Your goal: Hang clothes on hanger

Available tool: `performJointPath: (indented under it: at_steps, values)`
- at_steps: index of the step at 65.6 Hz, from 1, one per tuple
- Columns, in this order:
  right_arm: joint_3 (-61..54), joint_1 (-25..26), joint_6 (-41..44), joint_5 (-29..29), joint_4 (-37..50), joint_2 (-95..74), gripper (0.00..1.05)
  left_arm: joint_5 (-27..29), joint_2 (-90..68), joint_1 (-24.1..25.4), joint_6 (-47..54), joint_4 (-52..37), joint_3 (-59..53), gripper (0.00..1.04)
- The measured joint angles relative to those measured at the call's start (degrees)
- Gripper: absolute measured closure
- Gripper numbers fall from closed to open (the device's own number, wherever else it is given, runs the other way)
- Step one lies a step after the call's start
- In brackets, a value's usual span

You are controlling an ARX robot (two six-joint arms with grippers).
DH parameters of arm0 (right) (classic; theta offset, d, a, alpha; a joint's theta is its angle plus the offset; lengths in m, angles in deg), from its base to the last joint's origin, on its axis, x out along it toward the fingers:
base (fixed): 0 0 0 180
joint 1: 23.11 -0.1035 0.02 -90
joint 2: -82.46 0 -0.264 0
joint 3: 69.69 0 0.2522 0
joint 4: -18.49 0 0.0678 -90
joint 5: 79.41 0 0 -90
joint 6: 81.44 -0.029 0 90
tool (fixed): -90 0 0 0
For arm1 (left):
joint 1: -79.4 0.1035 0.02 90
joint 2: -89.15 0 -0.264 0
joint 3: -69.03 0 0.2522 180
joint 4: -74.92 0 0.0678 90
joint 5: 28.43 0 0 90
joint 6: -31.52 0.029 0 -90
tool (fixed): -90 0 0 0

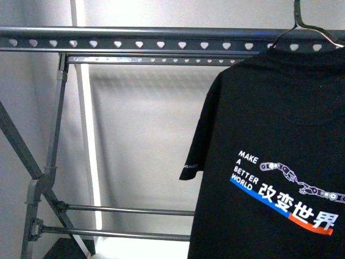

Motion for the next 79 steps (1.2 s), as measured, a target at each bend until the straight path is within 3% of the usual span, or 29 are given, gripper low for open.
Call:
performJointPath:
  at_steps: [22, 55, 79]
  values:
    - [7.15, 1.53, -18.40, -0.42, 0.44, -6.95, 0.95, 0.00, 9.97, 0.00, 0.02, 0.90, -8.72, 1.01]
    - [27.04, 1.66, -29.42, -5.64, -3.32, -21.90, 0.96, 0.00, 27.45, 0.00, 0.20, 9.70, -16.57, 1.01]
    - [24.11, 0.35, -31.54, -6.73, 0.70, -23.23, 0.96, 0.02, 37.00, 0.00, 0.22, 18.62, -16.57, 1.01]
